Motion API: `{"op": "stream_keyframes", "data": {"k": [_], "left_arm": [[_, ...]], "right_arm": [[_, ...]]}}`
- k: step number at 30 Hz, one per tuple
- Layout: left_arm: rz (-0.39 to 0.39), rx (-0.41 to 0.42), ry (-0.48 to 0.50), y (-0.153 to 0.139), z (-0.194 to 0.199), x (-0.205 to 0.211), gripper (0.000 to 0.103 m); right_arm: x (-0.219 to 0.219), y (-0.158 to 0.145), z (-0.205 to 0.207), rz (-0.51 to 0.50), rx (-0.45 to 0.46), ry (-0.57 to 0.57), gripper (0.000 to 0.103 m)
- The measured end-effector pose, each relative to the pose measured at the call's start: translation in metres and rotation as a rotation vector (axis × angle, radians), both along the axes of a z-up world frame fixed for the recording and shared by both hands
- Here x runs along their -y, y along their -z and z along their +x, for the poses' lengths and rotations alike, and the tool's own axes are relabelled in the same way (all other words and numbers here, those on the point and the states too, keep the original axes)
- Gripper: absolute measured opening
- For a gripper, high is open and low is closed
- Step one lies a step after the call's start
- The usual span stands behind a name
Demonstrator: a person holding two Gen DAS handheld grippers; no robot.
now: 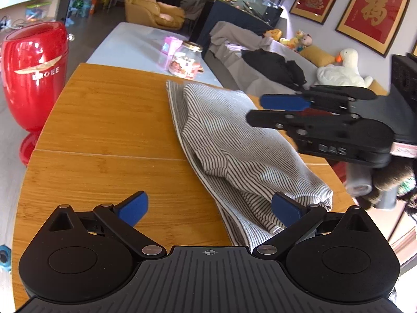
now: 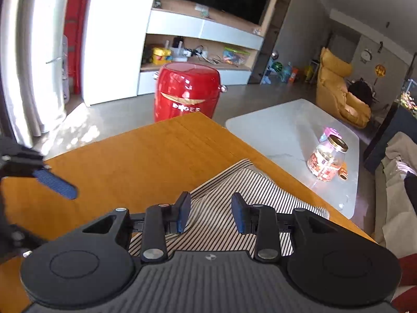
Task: Fold clothes
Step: 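Open the right gripper to release the shirt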
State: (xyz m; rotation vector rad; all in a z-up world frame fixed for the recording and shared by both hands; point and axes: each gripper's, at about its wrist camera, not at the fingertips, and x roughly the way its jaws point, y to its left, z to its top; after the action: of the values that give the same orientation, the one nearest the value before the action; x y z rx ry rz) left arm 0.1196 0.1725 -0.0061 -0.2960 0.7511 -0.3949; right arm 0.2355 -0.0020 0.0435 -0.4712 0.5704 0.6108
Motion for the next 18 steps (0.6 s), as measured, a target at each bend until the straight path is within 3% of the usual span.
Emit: {"op": "stream_keyframes", "data": {"k": [5,9,12,13,18], "left_arm": [[-0.069,-0.02,-0.046,0.007,0.002,-0.02,0.103],[-0.101,-0.025,-0.047,0.013,0.007,-0.024,0.103],[-0.121,-0.027,-0.039,0.017,0.01,-0.025,0.103],[-0.125,-0.029,-0.038,0.018,0.01,-0.027,0.103],[-0.142,-0.046,-0.045,0.026,0.013,-0.036,0.103]], "right_arm": [[-0.023,0.025,0.084,0.044,-0.128,0.194,0.037],[-0.038,0.054,0.114,-0.031,-0.099,0.242,0.044],[-0.041,0.063,0.114,-0.108,-0.001,0.18,0.024],[-0.036,0.056,0.112,-0.082,0.012,0.18,0.014],[-0.021,0.034,0.116,0.015,0.033,0.199,0.013]]}}
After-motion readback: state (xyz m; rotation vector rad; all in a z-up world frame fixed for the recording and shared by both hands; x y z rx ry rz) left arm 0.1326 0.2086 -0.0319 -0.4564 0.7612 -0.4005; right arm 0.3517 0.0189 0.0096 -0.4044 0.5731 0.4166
